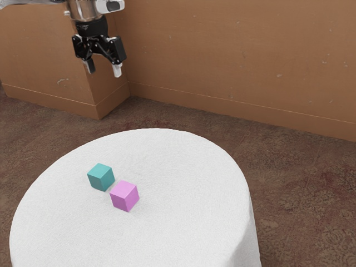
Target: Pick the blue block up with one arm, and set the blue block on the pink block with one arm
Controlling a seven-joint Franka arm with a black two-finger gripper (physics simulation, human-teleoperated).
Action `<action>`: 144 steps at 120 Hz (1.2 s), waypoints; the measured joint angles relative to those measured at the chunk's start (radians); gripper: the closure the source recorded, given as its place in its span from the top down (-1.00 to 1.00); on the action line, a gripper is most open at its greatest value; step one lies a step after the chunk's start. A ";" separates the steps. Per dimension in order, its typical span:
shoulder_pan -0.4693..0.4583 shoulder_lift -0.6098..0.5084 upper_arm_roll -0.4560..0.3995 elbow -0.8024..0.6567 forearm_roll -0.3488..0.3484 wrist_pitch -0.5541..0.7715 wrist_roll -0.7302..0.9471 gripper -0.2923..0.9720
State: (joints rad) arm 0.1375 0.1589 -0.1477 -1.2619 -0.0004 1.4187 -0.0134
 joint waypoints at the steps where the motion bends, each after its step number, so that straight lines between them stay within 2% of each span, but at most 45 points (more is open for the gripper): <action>1: -0.013 0.000 0.014 0.000 -0.001 -0.001 0.000 0.54; 13: -0.068 0.000 0.085 0.000 -0.011 -0.008 0.002 0.54; 37: -0.076 -0.002 0.097 0.004 -0.021 -0.016 0.005 0.54; 41: -0.078 -0.020 0.096 0.041 -0.020 -0.023 0.005 0.54; 47: -0.072 -0.094 0.066 0.131 -0.019 -0.041 0.006 0.54; 56: -0.088 -0.144 0.011 0.174 -0.016 -0.062 0.007 0.54; 66: -0.139 -0.140 -0.028 0.171 -0.010 -0.080 0.008 0.54; 78: -0.214 -0.095 -0.033 0.159 0.010 -0.110 0.008 0.53; 83: -0.197 -0.077 -0.033 0.158 0.018 -0.122 0.009 0.53; 95: -0.064 -0.014 -0.031 0.158 0.029 -0.141 0.010 0.53; 101: -0.036 0.004 -0.030 0.153 0.047 -0.133 0.011 0.54; 111: 0.000 -0.008 -0.032 0.022 0.074 -0.069 0.017 0.54; 120: 0.074 -0.085 -0.035 -0.262 0.088 0.070 0.035 0.54; 125: 0.116 -0.089 -0.035 -0.369 0.092 0.160 0.051 0.54; 131: 0.141 -0.065 -0.019 -0.423 0.095 0.254 0.071 0.54; 144: 0.092 -0.027 0.075 -0.453 0.092 0.390 0.108 0.54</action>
State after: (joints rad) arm 0.2298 0.1323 -0.0730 -1.7151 0.0915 1.8089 0.0948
